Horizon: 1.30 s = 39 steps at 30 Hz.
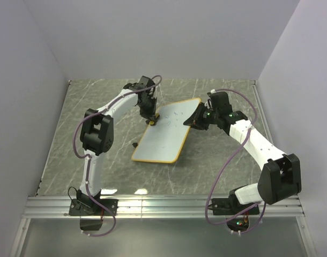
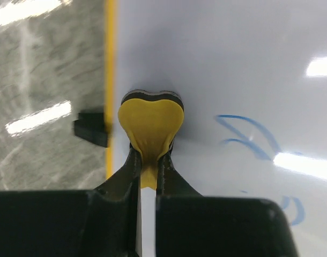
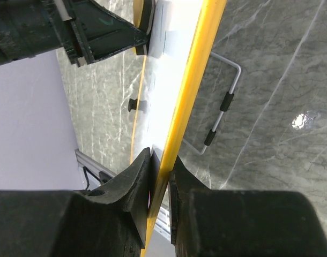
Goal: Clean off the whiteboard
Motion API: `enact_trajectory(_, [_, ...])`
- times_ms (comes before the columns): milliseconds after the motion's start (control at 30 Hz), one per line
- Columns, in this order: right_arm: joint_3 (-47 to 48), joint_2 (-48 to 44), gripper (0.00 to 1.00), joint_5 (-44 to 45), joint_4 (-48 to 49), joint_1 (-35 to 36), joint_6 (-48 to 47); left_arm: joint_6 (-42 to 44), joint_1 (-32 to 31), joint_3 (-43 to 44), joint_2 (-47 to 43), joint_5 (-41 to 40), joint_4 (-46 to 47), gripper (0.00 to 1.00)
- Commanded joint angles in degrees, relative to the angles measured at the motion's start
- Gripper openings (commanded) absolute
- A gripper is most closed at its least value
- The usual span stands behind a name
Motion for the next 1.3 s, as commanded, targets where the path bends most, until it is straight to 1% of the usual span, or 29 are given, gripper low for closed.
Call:
enact_trajectory(0, [-0.01, 2.19, 0.00, -0.71, -3.59, 1.39, -8.97, 1.21, -6.09, 5.36, -0.29, 7.04, -0.32, 0.00])
enact_trajectory(67, [-0.01, 2.37, 0.00, -0.88, -3.42, 1.47, -8.88, 1.21, -7.94, 7.98, -0.82, 8.71, -0.31, 0.00])
enact_trajectory(100, [-0.01, 2.63, 0.00, -0.97, -3.33, 1.39, -8.80, 0.95, -9.69, 8.70, -1.43, 11.24, 0.21, 0.00])
enact_trajectory(167, [0.07, 2.81, 0.00, -1.06, -3.33, 1.39, -8.79, 0.25, -11.28, 9.84, -1.96, 13.45, 0.82, 0.00])
enact_trajectory(200, [0.07, 2.98, 0.00, -1.06, -3.33, 1.47, -8.97, -0.80, -12.42, 9.67, -2.31, 16.25, 2.14, 0.00])
enact_trajectory(333, [0.51, 3.24, 0.00, -0.89, -3.59, 1.47, -8.97, -3.36, -13.75, 6.25, -4.69, 18.21, 5.05, 0.00])
enact_trajectory(400, [0.60, 3.42, 0.00, -0.89, -3.68, 1.39, -9.06, -3.01, -13.75, 4.32, -4.95, 18.21, 5.57, 0.00])
enact_trajectory(500, [1.13, 3.77, 0.00, -0.97, -4.03, 1.47, -9.06, -1.26, -13.49, 3.87, -3.90, 16.72, 4.79, 0.00])
enact_trajectory(633, [1.83, 3.69, 0.00, -0.54, -4.91, 1.39, -9.23, -0.81, -11.03, 2.56, -1.97, 15.40, 4.87, 0.00])
enact_trajectory(733, [2.36, 3.60, 0.00, -0.27, -5.52, 1.30, -9.32, -2.04, -6.46, -0.43, 0.14, 14.52, 5.93, 0.00])
enact_trajectory(767, [2.45, 3.60, 0.00, -0.18, -5.70, 1.39, -9.32, -2.22, -4.02, -1.57, 0.67, 13.91, 6.01, 0.00])
enact_trajectory(867, [2.45, 3.51, 0.00, -0.01, -6.05, 1.47, -9.23, -1.43, -0.75, -3.16, 2.60, 12.15, 6.54, 0.00])
enact_trajectory(933, [2.36, 3.51, 0.00, -0.01, -5.96, 1.47, -9.15, -0.73, -0.21, -2.38, 4.36, 11.62, 6.46, 0.00])
enact_trajectory(1067, [2.62, 3.86, 0.00, 0.08, -5.88, 1.39, -8.88, 0.85, -1.52, 1.32, 6.03, 11.62, 5.05, 0.00])
enact_trajectory(1133, [2.89, 4.30, 0.00, 0.08, -5.96, 1.47, -8.80, 1.64, -2.75, 3.07, 4.98, 13.89, 5.22, 0.00])
enact_trajectory(1233, [3.06, 4.83, 0.00, -0.01, -5.70, 1.47, -8.62, 2.96, -6.09, 5.27, 2.35, 15.57, 6.01, 0.00])
enact_trajectory(1267, [3.06, 5.18, 0.00, -0.01, -5.70, 1.47, -8.53, 3.23, -8.45, 5.97, 1.39, 15.57, 5.84, 0.00])
